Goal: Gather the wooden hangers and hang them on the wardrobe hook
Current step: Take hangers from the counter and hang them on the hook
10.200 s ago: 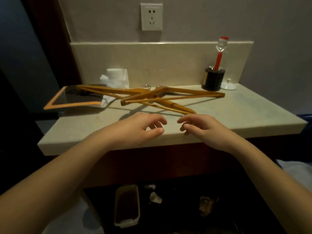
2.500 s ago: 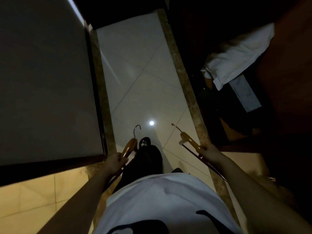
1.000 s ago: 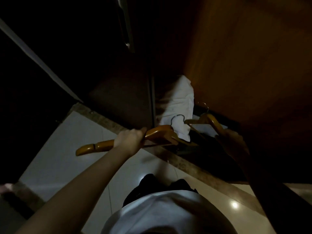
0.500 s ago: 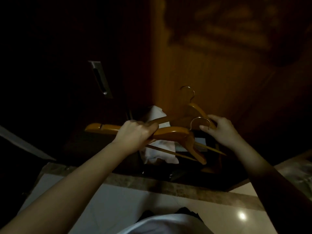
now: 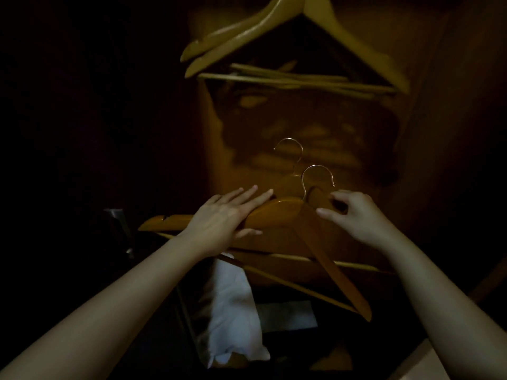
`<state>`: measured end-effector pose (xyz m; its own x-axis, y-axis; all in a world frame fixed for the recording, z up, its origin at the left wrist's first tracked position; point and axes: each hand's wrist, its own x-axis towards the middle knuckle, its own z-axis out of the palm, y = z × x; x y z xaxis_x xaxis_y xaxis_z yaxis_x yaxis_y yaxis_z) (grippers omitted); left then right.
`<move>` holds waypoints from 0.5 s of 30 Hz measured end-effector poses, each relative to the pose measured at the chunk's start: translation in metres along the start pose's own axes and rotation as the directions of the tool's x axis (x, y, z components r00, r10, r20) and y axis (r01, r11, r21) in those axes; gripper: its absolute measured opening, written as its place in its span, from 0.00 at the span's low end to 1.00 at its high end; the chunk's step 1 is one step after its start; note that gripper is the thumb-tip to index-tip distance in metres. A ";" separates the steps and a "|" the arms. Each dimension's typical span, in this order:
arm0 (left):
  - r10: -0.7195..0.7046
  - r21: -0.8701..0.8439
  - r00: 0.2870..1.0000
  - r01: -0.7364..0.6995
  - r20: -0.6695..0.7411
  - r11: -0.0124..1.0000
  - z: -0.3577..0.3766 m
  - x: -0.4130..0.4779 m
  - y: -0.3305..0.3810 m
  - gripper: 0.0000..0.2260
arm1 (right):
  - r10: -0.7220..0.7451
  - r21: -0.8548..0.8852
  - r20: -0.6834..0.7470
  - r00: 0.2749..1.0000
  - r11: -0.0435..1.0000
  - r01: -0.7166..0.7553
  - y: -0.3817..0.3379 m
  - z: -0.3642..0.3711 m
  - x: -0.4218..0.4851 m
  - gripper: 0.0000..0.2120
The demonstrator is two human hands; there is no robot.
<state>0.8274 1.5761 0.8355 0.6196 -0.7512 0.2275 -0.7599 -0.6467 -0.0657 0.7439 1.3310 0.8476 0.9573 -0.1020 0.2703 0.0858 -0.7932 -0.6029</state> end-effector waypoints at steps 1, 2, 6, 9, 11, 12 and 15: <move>-0.002 -0.015 1.000 0.002 -0.011 1.000 -0.010 0.009 0.001 0.34 | -0.022 -0.016 -0.022 1.000 1.000 0.022 -0.004 -0.011 0.007 0.15; -0.007 -0.026 1.000 0.006 -0.023 1.000 -0.020 0.018 0.002 0.34 | -0.039 -0.025 -0.053 0.998 0.999 0.037 -0.007 -0.022 0.014 0.17; -0.020 -0.054 0.990 0.013 -0.141 0.998 -0.061 0.048 0.005 0.35 | -0.135 0.096 -0.186 0.973 0.983 0.155 -0.017 -0.066 0.042 0.24; -0.047 -0.035 0.956 0.038 -0.289 0.999 -0.092 0.068 0.007 0.37 | -0.234 0.115 -0.267 0.935 0.955 0.272 -0.025 -0.097 0.063 0.29; -0.076 -0.056 0.933 0.060 -0.350 0.997 -0.112 0.080 0.009 0.36 | -0.307 0.099 -0.317 0.897 0.930 0.353 -0.031 -0.114 0.076 0.29; -0.088 -0.065 0.925 0.069 -0.370 0.995 -0.122 0.087 0.009 0.35 | -0.348 0.082 -0.333 0.877 0.915 0.394 -0.034 -0.121 0.083 0.29; -0.122 -0.049 0.914 0.112 -0.388 0.993 -0.152 0.108 0.009 0.34 | -0.402 0.056 -0.349 0.847 0.893 0.447 -0.041 -0.142 0.107 0.28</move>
<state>0.8577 1.5091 1.0072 0.5828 -0.5560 0.5926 -0.6945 -0.7195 0.0079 0.8038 1.2676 1.0084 0.6800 0.0228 0.7328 0.5197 -0.7201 -0.4598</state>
